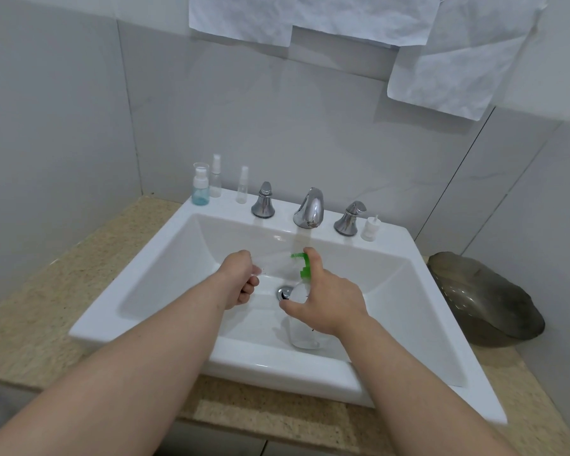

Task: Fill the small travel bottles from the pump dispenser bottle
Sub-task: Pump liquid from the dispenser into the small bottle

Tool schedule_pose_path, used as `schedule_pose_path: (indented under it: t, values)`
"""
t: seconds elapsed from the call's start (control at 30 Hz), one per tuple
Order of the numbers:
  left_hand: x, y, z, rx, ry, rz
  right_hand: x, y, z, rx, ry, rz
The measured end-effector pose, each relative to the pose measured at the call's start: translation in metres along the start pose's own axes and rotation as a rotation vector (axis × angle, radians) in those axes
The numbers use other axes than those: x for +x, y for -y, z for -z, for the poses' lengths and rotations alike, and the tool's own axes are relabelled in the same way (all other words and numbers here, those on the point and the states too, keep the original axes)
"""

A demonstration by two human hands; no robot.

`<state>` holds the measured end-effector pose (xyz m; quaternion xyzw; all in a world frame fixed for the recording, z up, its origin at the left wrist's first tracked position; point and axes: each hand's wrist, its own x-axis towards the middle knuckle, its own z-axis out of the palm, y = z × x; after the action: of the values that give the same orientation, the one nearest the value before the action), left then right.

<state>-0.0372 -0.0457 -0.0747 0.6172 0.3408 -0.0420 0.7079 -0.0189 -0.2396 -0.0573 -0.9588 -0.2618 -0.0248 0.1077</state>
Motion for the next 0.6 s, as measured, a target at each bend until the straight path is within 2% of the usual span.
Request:
schedule_pose_path:
  t: [0.6]
  values:
    - [0.0018,0.0019,-0.0001,0.036,0.009,0.017,0.0052,-0.0009,-0.0027,-0.024,-0.016,-0.021]
